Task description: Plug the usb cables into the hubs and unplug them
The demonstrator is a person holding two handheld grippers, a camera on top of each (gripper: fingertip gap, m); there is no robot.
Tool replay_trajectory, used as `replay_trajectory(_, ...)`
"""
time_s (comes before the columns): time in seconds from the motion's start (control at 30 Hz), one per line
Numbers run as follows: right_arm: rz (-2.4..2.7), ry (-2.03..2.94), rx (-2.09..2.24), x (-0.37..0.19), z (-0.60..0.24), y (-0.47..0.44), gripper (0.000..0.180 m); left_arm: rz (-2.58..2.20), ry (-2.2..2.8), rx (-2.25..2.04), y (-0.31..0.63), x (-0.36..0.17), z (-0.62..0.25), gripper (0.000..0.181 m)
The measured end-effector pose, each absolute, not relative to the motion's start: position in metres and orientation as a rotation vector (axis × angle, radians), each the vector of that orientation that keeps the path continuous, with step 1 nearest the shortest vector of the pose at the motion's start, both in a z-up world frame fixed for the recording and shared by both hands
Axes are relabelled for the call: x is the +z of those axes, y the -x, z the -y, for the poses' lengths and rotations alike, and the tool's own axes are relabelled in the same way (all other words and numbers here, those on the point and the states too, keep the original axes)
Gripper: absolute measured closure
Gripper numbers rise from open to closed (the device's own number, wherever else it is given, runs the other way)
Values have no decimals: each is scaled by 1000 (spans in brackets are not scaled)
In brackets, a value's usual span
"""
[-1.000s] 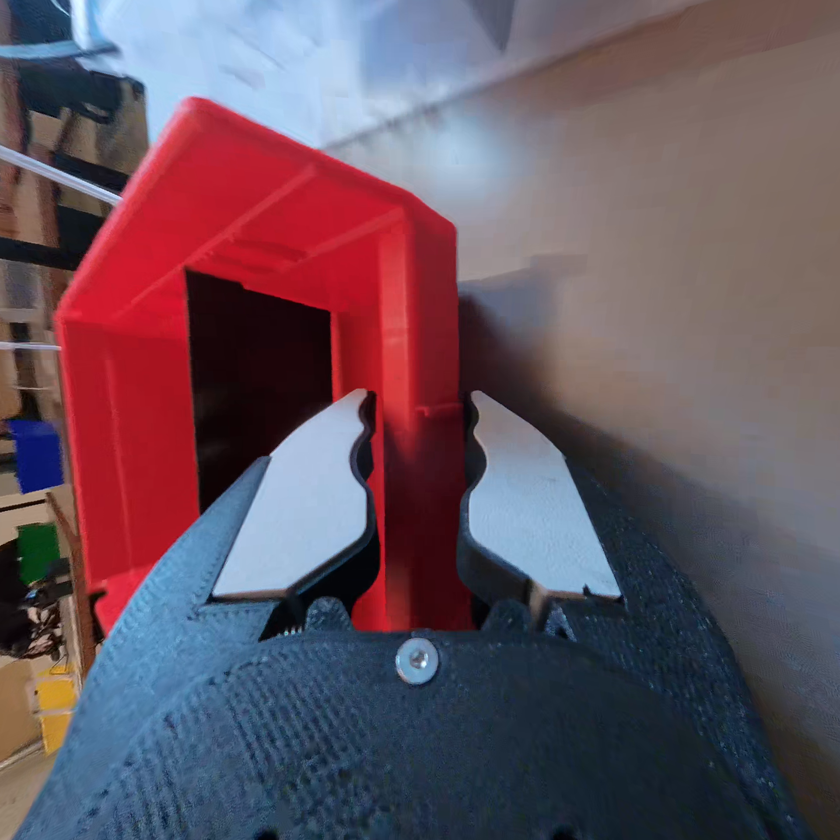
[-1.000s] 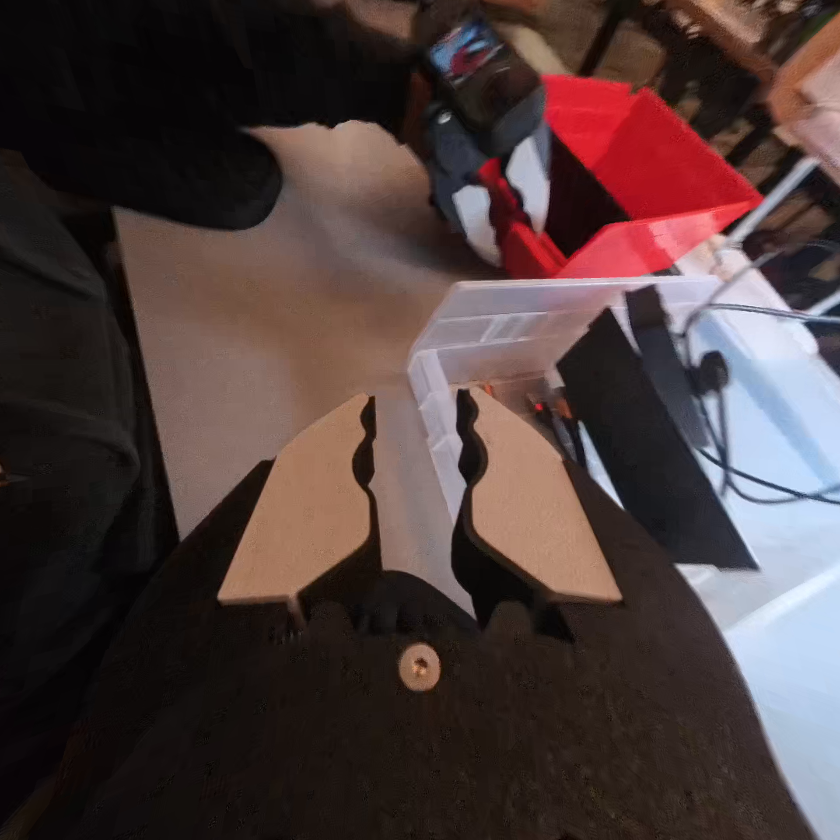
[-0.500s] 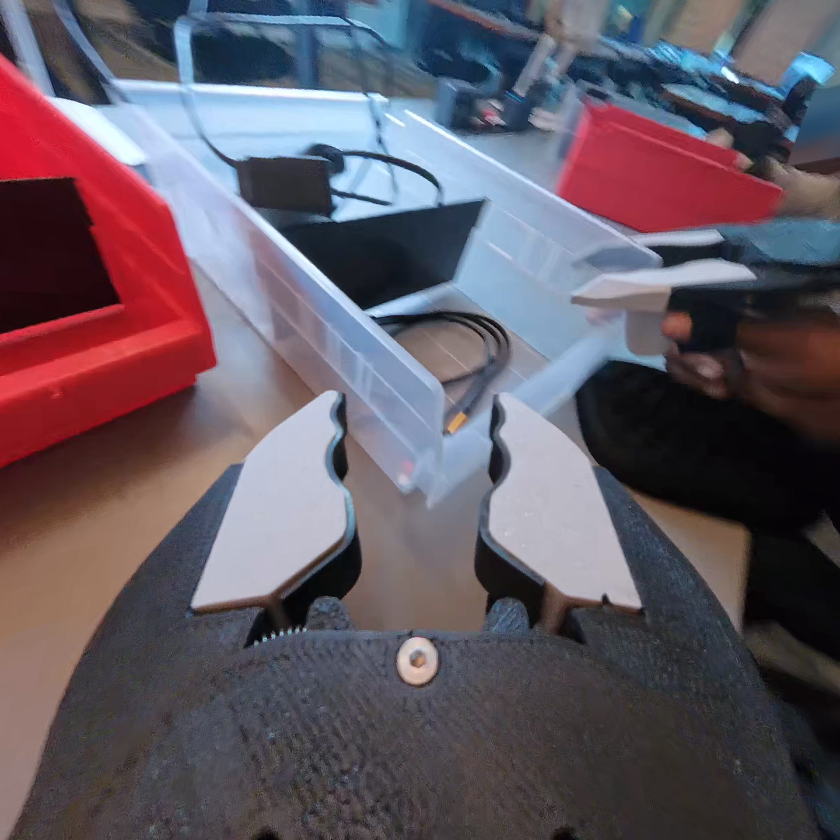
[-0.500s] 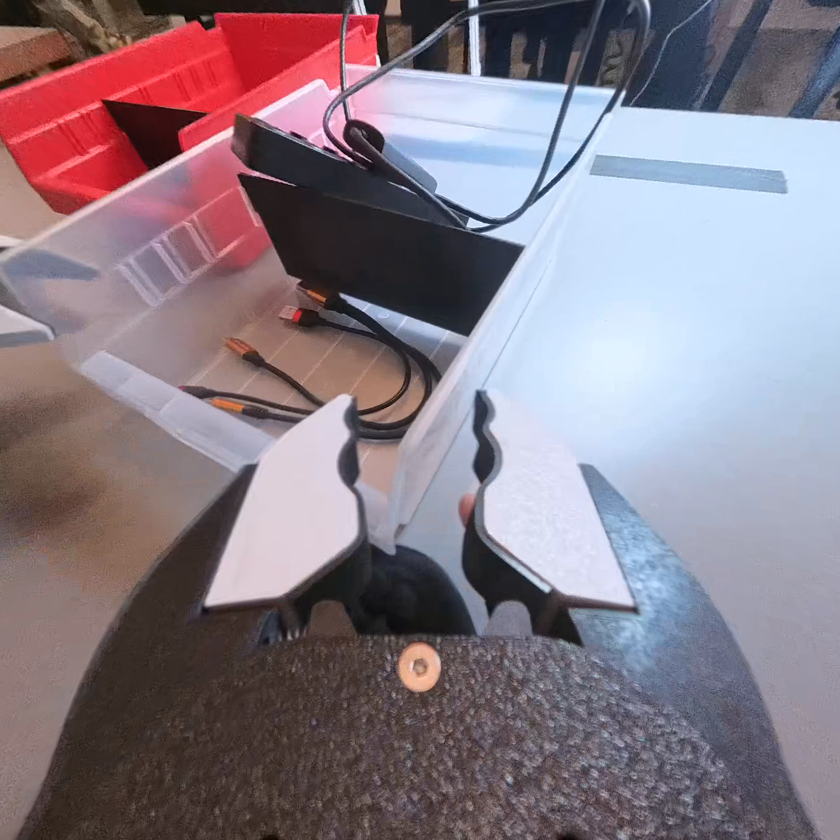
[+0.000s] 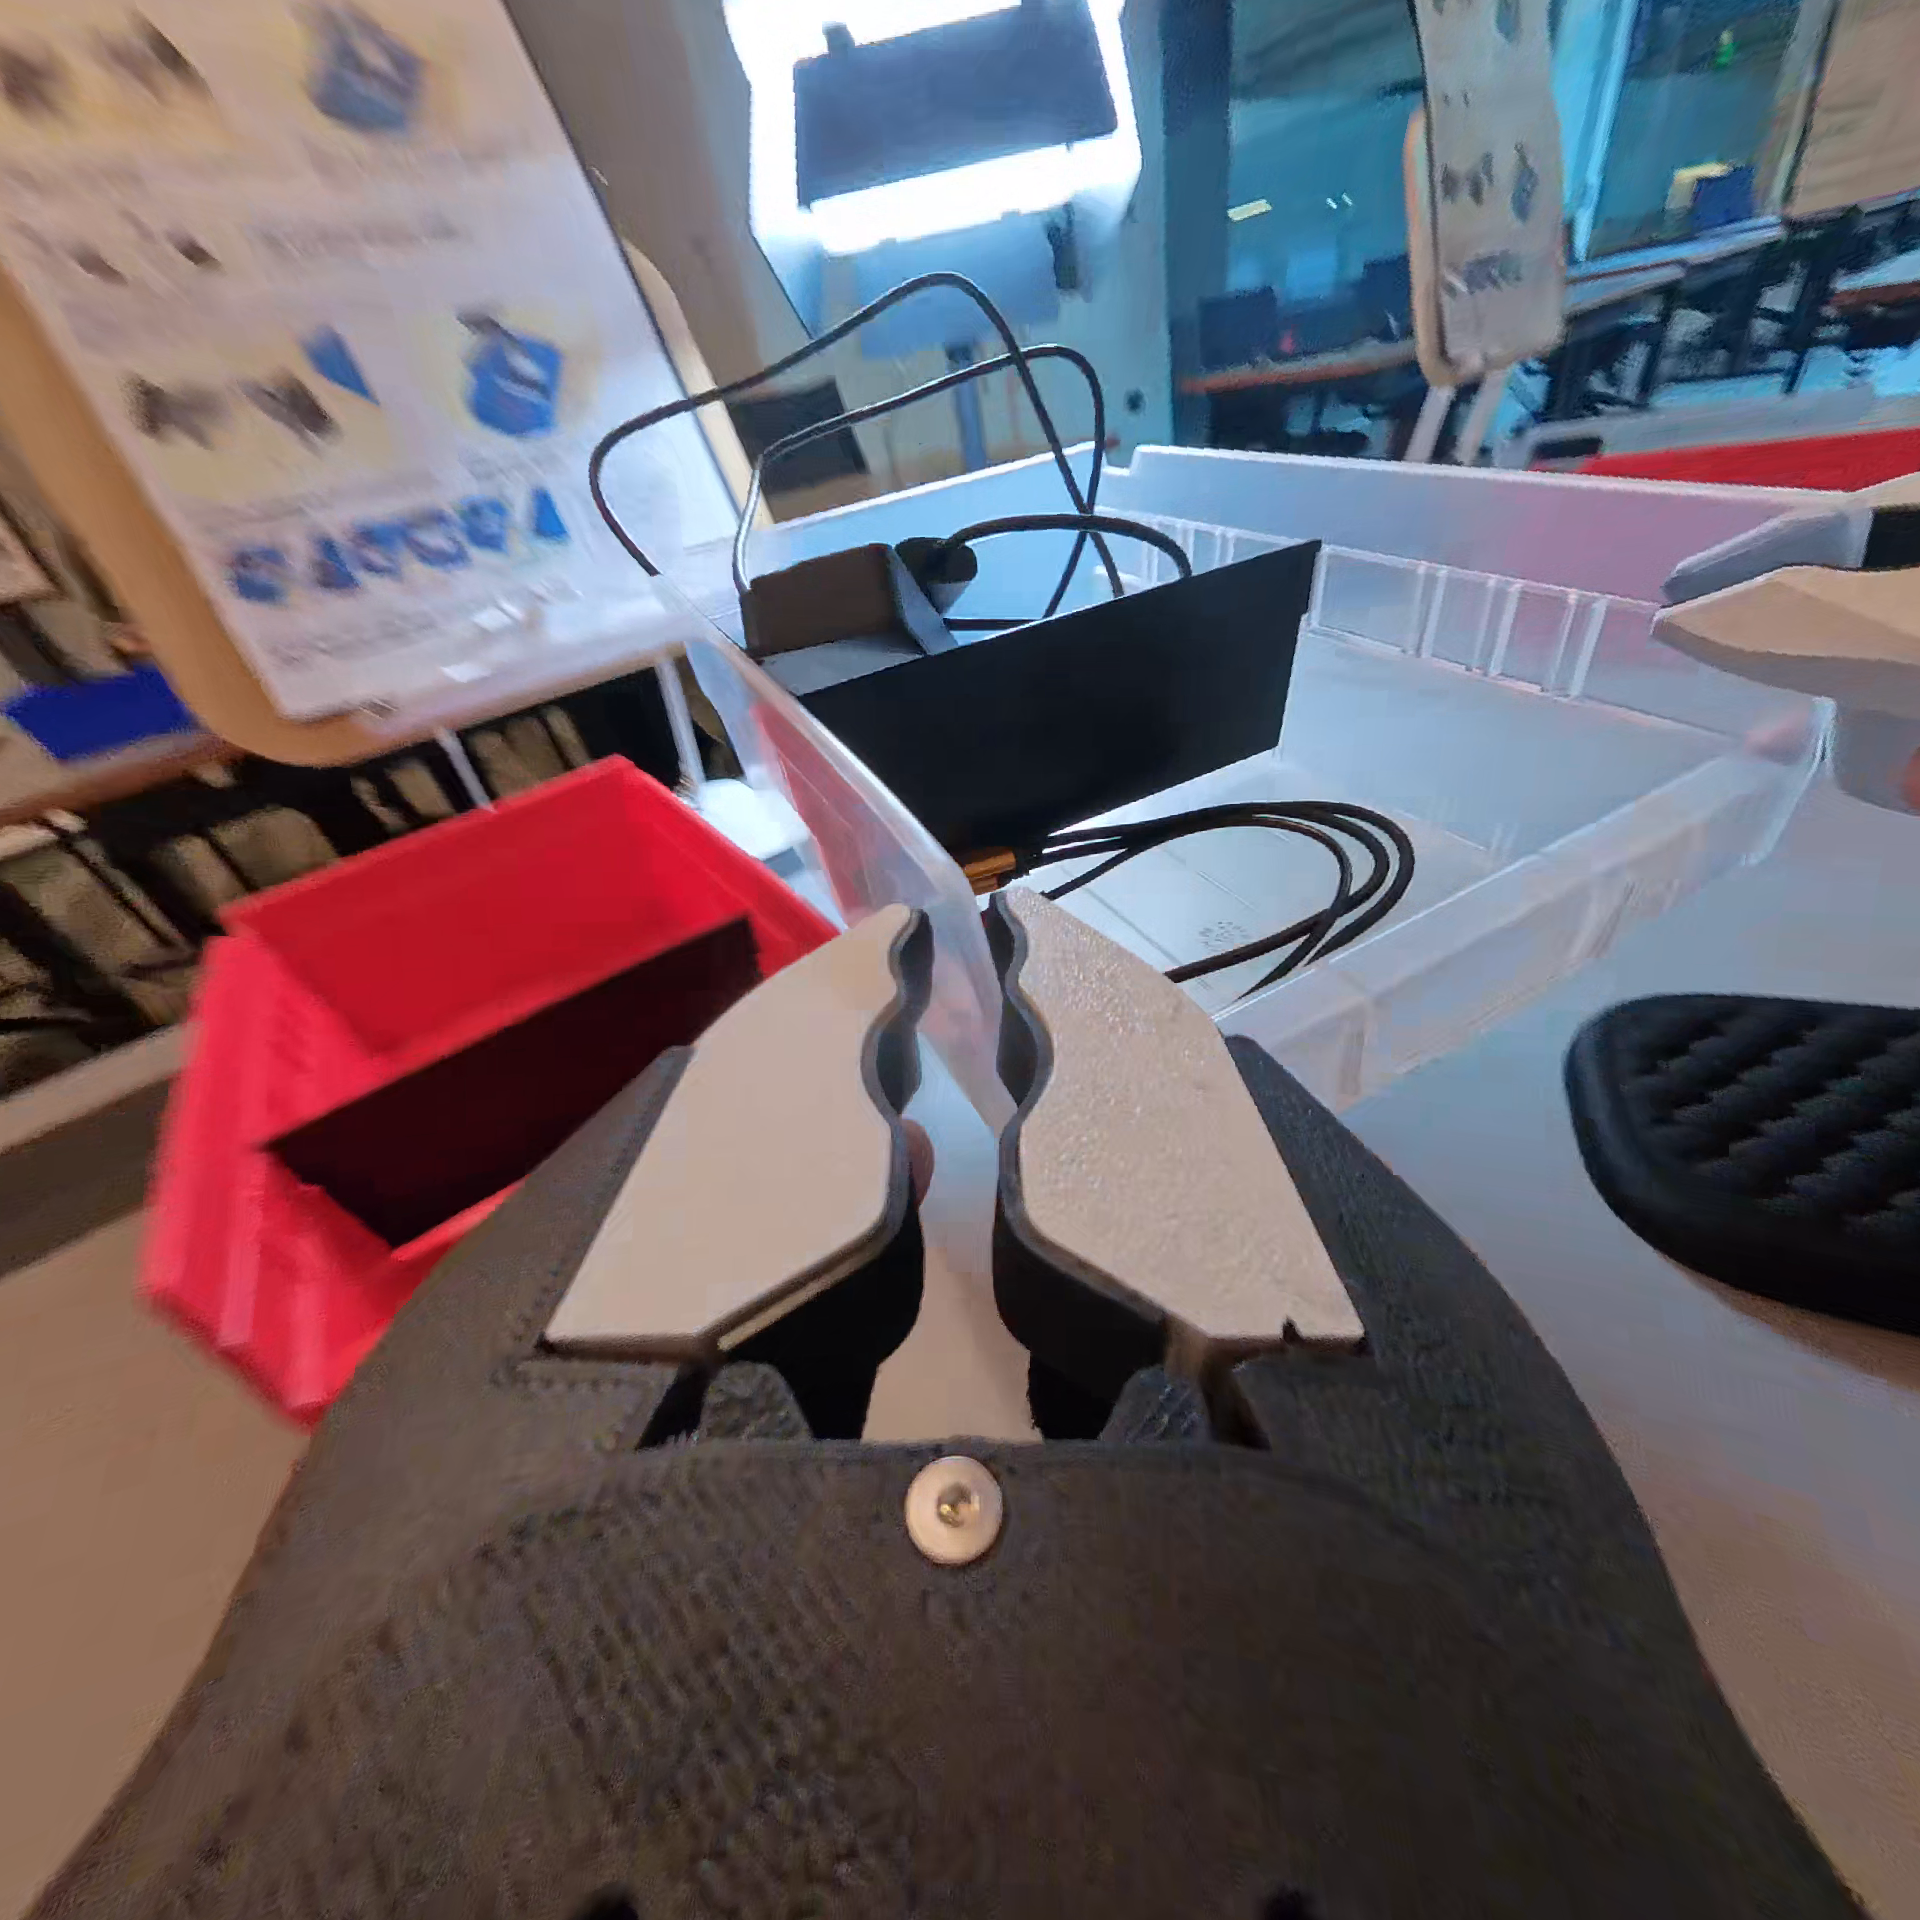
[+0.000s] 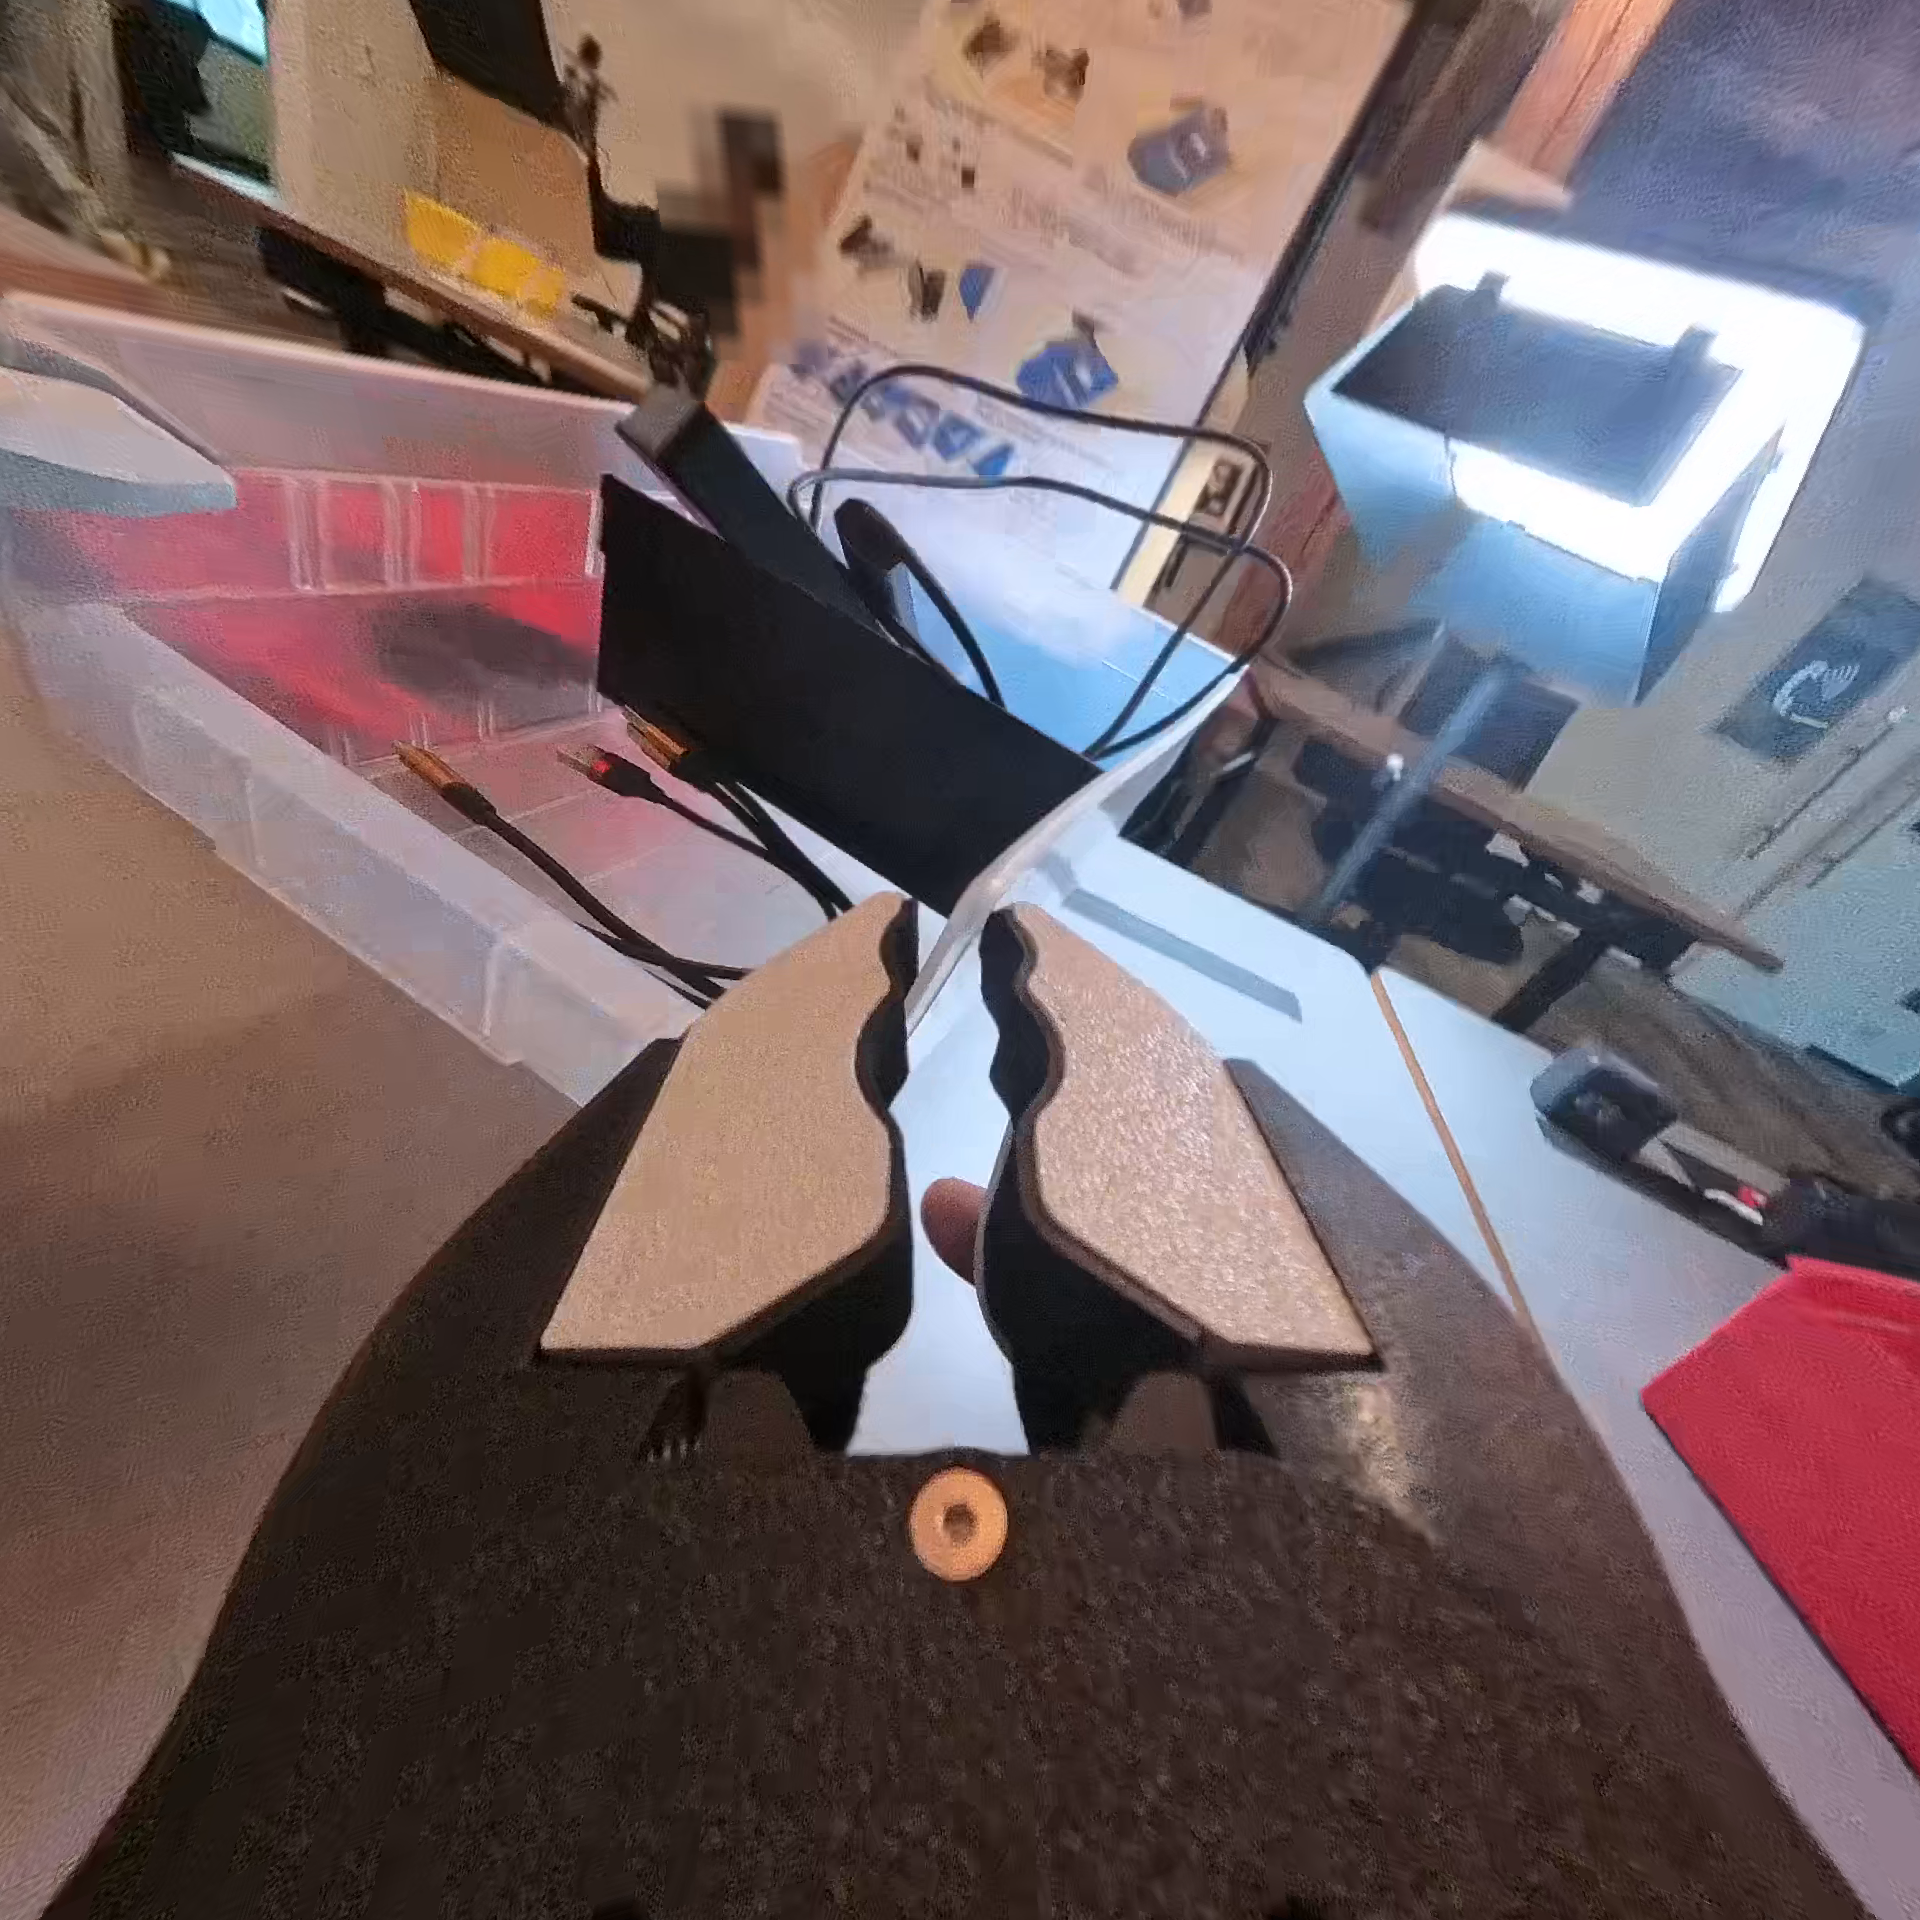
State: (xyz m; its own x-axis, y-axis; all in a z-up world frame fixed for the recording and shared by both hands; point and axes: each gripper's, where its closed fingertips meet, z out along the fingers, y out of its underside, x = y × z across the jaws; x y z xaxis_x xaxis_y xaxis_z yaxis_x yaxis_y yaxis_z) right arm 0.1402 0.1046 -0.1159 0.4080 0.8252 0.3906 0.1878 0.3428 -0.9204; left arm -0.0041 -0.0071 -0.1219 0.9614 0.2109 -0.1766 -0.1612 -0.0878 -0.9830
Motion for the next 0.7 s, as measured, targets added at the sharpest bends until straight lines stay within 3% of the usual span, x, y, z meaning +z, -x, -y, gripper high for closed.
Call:
replay_trajectory(0.17,1115,997,753,-57,-43,-86,167,112,1508,545,41,-62,89,172)
replay_trajectory(0.3,1217,903,934,-41,18,-9,166,252,1503,745,93,-48,173,173)
replay_trajectory(0.5,1421,882,1140,-85,102,113,166,484,1559,876,168,-81,280,173)
replay_trajectory(0.7,1518,964,1193,-158,124,172,165,587,1661,870,223,-152,301,174)
